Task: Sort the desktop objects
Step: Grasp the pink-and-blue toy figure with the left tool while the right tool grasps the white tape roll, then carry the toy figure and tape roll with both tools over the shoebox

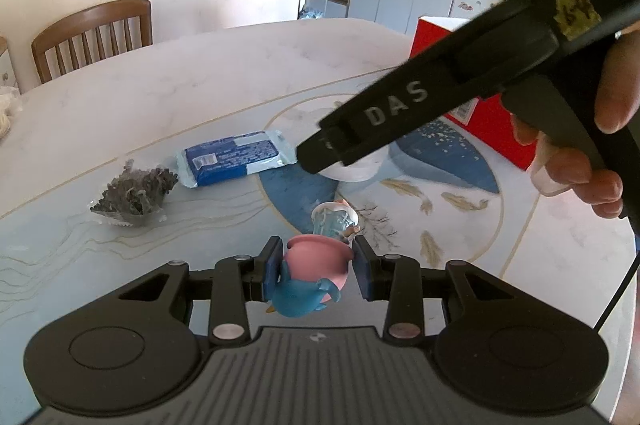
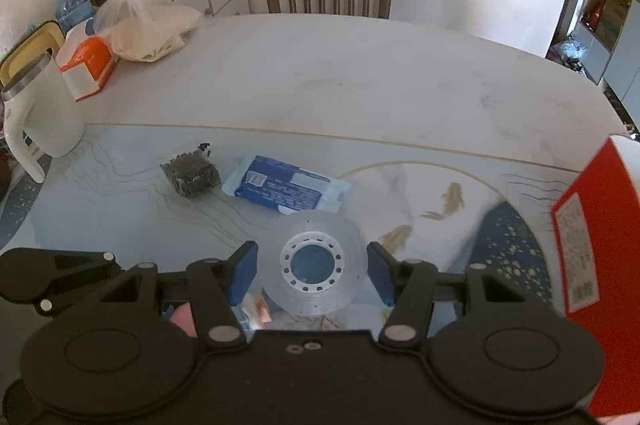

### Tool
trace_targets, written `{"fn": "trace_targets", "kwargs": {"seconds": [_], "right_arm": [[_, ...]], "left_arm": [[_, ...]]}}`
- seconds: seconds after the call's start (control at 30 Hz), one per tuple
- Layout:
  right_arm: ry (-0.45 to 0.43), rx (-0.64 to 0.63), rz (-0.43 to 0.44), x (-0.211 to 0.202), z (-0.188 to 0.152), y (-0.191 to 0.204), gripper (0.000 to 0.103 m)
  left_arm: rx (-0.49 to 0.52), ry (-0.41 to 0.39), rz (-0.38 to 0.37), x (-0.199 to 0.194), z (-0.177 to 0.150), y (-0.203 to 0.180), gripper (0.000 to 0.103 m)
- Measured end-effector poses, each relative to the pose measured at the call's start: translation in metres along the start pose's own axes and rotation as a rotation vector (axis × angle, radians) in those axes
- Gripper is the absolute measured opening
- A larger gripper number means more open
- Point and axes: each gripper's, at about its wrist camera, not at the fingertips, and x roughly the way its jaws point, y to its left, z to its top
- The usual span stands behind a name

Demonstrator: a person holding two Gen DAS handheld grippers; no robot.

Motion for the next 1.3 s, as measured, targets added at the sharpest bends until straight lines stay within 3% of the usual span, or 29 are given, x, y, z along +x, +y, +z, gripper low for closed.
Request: {"fn": "trace_targets", "kwargs": {"seconds": [0.73, 1.3], "right_arm": [[-0.107, 0.043, 0.036, -0.108, -0.026, -0.036, 0.059], [-0.158, 0.054, 0.024, -0.177, -0.054, -0.085, 0.059]], "left_arm": [[-0.019, -0.045, -0.003, -0.060, 0.030, -0.063, 0.036], [-0.021, -0.090, -0.026, -0.081, 0.067, -0.122, 0.036]]}}
